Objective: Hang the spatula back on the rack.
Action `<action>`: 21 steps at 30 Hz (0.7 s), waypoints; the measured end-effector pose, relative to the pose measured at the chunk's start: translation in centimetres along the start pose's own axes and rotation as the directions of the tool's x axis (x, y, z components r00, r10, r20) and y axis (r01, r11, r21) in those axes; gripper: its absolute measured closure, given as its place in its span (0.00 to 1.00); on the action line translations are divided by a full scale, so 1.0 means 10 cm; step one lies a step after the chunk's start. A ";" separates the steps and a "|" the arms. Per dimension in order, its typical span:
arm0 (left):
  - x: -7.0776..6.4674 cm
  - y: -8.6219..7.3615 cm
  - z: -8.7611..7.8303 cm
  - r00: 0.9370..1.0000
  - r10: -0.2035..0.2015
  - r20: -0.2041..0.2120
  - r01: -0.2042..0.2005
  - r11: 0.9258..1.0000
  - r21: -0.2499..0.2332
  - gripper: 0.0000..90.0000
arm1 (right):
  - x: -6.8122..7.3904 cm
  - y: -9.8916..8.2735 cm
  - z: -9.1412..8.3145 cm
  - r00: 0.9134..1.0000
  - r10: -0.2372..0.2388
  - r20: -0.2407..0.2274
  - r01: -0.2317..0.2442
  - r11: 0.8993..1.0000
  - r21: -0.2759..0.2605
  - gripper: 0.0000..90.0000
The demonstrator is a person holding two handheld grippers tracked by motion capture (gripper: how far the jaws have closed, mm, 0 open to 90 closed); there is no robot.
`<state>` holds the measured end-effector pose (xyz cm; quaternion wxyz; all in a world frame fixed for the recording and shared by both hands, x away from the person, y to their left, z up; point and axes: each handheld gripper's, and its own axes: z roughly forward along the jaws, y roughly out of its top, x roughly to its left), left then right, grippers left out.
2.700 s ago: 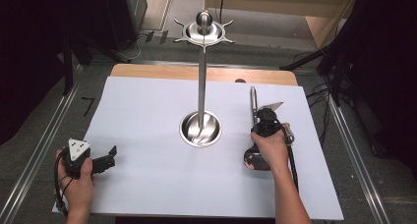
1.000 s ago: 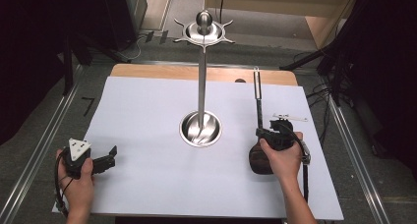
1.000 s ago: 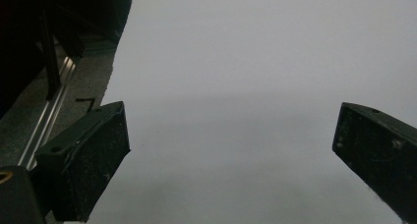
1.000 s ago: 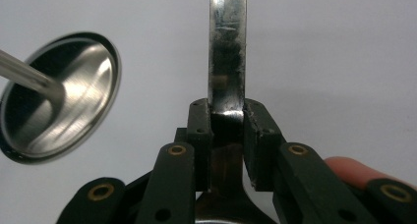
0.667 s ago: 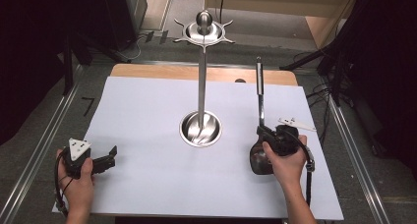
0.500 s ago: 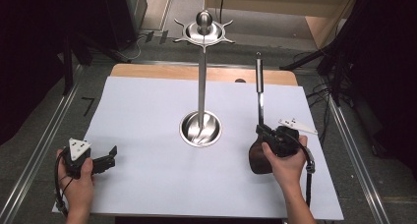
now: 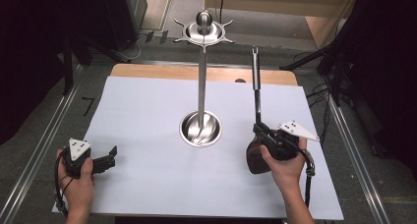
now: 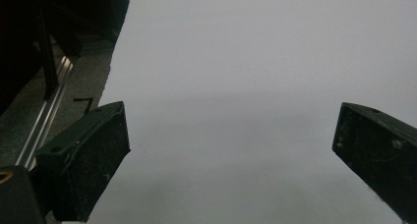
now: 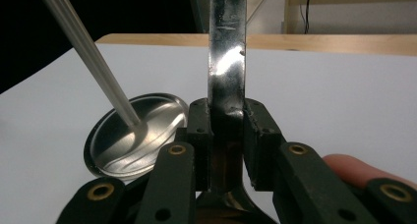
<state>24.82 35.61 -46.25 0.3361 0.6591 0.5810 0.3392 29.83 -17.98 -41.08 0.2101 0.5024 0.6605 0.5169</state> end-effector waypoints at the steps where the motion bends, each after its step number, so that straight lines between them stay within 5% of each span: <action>1: 0.00 0.00 0.00 1.000 0.001 0.001 -0.001 1.000 0.000 0.01 | 0.01 0.00 0.00 1.000 -0.010 -0.008 0.009 1.000 -0.008 0.86; 21: 0.00 0.00 0.00 1.000 0.000 0.000 0.000 1.000 -0.001 0.01 | 0.23 0.06 -0.15 0.991 -0.105 -0.087 0.096 0.990 -0.102 0.86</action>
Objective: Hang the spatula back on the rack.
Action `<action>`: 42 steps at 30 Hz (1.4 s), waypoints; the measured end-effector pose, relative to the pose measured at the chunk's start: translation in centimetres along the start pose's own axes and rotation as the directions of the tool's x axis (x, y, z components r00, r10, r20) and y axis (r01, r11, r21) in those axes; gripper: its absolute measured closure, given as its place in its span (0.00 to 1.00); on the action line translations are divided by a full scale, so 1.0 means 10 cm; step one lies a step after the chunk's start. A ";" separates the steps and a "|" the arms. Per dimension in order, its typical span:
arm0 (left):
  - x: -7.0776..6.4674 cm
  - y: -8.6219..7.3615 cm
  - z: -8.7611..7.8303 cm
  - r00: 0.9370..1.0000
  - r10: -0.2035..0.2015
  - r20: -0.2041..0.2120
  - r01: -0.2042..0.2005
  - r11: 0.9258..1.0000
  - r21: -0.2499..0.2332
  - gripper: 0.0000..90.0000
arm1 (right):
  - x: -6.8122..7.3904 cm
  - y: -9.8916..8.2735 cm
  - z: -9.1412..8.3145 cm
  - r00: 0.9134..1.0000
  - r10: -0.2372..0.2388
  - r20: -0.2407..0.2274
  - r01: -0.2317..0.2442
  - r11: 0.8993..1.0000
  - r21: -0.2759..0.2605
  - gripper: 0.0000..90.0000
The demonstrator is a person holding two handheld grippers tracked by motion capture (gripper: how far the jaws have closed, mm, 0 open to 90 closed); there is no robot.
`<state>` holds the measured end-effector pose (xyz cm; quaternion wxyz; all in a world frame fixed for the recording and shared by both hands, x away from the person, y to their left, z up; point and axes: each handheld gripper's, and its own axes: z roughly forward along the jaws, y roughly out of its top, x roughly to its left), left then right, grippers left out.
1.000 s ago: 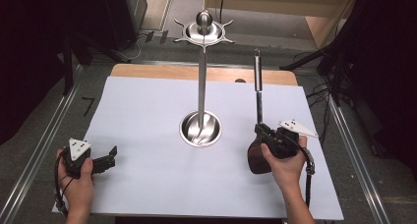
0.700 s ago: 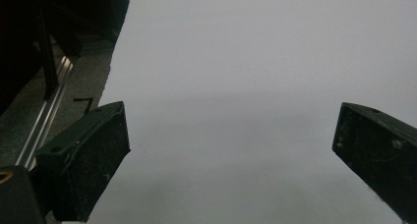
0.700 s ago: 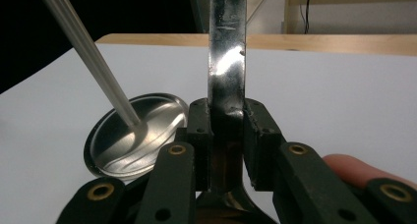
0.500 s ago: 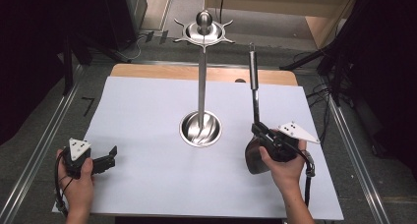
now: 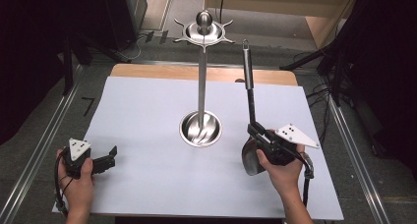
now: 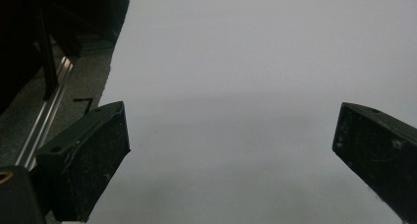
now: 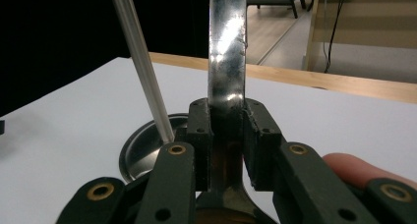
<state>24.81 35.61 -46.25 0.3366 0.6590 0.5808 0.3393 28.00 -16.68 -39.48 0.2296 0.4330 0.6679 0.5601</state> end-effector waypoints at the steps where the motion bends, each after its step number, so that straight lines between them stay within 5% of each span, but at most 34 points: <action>1: 0.00 0.00 0.00 1.000 0.000 0.000 0.000 1.000 0.000 0.01 | 0.01 0.00 -0.01 1.000 -0.005 0.000 0.005 1.000 -0.006 0.86; 42: 0.00 0.00 0.00 1.000 0.001 0.001 -0.001 1.000 0.000 0.01 | 0.26 0.20 -0.39 0.990 -0.114 -0.083 0.099 0.982 -0.158 0.85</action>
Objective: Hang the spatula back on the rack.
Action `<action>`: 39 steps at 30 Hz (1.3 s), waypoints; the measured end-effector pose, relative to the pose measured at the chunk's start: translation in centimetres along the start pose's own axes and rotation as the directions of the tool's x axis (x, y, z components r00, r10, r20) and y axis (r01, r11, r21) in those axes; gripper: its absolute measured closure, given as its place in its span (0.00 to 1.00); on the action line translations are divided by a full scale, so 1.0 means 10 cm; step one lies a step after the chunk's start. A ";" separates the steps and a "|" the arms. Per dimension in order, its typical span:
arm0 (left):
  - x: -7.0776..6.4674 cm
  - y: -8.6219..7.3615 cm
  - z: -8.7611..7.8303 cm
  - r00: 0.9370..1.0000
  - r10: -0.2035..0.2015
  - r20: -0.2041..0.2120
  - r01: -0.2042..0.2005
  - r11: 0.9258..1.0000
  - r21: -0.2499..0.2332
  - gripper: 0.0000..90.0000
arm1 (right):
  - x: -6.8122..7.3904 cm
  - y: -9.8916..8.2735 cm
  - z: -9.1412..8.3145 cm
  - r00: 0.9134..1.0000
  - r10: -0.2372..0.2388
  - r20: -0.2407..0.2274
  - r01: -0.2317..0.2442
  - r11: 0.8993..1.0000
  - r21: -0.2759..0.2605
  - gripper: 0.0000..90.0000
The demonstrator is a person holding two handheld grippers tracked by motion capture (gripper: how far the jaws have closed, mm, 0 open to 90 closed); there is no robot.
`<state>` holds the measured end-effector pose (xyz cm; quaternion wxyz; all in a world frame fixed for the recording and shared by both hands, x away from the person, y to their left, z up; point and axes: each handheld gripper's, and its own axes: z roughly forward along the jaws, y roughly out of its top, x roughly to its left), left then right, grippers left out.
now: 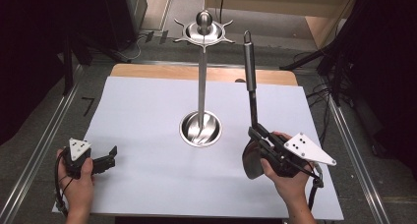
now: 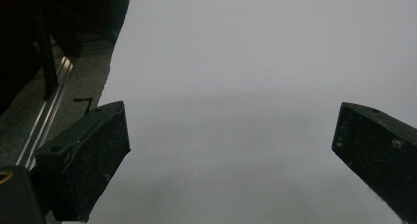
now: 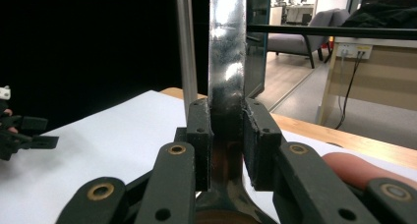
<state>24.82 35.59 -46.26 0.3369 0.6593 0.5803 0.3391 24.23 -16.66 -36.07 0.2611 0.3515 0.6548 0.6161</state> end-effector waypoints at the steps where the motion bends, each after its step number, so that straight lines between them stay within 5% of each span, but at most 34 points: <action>1: 0.00 0.00 0.00 1.000 0.000 0.000 0.000 1.000 0.000 0.01 | 0.01 0.00 0.00 1.000 -0.005 -0.004 0.005 1.000 -0.001 0.85; 39: 0.00 0.00 0.00 1.000 0.000 0.002 0.000 1.000 0.001 0.01 | 0.06 -0.10 0.09 0.999 -0.017 -0.044 0.019 0.999 0.026 0.85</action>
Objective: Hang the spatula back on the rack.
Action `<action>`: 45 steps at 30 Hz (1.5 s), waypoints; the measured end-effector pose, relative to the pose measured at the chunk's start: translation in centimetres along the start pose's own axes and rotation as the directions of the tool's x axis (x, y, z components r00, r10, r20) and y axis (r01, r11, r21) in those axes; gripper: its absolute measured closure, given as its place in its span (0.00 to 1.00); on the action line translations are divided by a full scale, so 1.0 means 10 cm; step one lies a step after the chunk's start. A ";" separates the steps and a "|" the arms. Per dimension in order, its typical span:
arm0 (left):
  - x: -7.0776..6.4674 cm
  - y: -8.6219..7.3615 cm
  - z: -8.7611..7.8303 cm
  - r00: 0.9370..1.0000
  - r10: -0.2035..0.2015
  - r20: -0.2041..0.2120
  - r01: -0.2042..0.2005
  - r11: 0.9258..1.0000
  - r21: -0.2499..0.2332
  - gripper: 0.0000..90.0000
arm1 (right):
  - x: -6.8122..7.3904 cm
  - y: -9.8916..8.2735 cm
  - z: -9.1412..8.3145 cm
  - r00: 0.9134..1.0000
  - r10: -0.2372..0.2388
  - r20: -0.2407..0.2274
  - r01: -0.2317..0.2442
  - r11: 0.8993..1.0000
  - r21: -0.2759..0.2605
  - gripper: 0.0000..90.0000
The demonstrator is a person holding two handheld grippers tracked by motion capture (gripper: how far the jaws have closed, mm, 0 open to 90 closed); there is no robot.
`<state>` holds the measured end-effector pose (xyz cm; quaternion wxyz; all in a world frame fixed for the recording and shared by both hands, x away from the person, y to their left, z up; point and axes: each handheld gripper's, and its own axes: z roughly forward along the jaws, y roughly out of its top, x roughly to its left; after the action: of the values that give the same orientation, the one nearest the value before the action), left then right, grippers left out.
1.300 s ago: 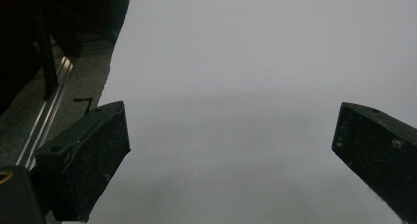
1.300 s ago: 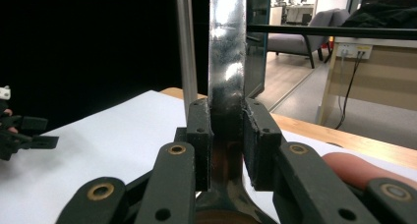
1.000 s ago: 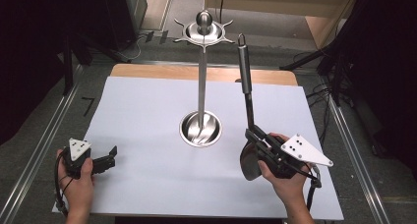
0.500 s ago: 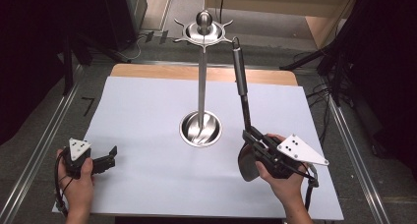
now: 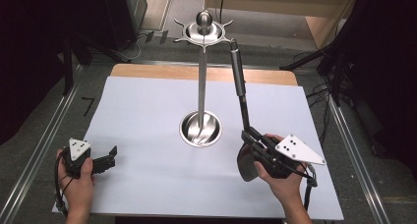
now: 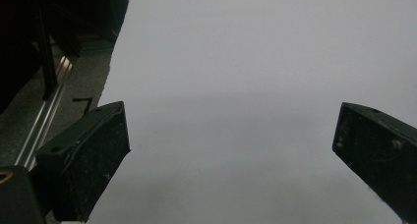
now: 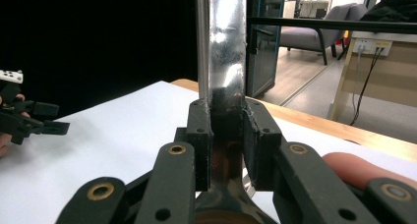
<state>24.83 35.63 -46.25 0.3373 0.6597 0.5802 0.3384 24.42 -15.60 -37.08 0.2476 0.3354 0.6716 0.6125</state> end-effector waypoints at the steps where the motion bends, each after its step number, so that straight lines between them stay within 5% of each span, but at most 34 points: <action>1: 0.00 0.00 0.00 1.000 0.000 0.000 0.000 1.000 0.000 0.01 | 0.00 0.00 0.00 1.000 -0.001 0.001 0.001 1.000 -0.001 0.85; 45: 0.00 0.00 0.00 1.000 0.000 -0.002 0.000 1.000 0.000 0.01 | -0.05 -0.08 0.18 1.000 0.009 0.001 -0.009 1.000 0.007 0.85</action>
<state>24.82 35.60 -46.26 0.3365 0.6592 0.5807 0.3391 25.94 -14.79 -38.18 0.2441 0.3397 0.6720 0.6111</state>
